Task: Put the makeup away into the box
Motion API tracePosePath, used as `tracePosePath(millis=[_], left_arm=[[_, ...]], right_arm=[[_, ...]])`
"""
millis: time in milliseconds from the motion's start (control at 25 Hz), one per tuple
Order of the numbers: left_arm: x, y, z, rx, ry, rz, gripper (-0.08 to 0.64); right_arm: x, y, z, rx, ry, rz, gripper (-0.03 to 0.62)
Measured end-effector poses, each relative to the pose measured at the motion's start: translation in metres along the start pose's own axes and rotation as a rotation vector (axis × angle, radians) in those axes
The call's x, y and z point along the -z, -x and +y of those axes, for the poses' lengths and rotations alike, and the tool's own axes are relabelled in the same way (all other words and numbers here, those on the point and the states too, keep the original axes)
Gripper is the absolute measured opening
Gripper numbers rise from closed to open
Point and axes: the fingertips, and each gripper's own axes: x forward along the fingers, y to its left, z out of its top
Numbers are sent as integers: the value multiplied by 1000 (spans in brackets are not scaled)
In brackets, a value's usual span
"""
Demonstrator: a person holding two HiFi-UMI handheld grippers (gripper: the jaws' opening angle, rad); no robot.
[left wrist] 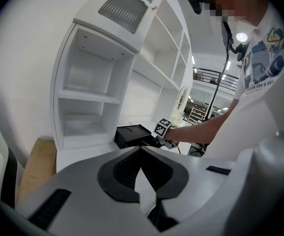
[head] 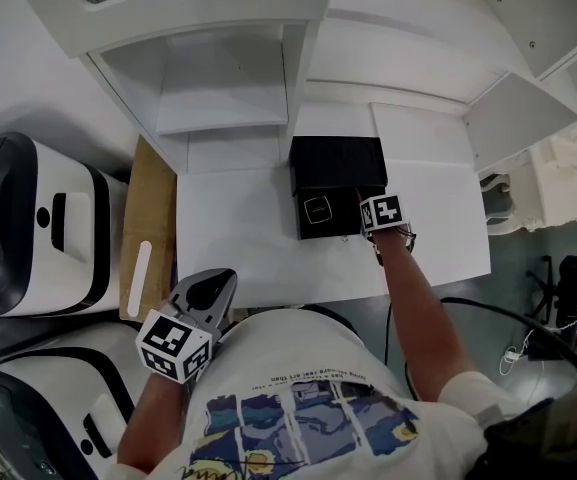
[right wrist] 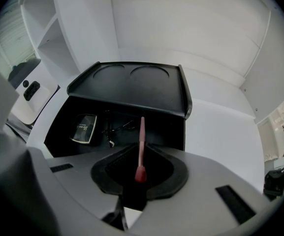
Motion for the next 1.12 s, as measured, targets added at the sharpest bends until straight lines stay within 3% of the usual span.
tracePosePath(millis=[640,840,1120], left_arm=[[0,-19,-25,25,-13,19,14],[3,-30,-42,28,-7,37,14],[18,-38,-59,-9,14,94,14]], right_arm=[[2,30,9,-105,-5,-109,74],[5,52,17,-198,-13,-201,66],[19,91,41,-416,17,-356,34]])
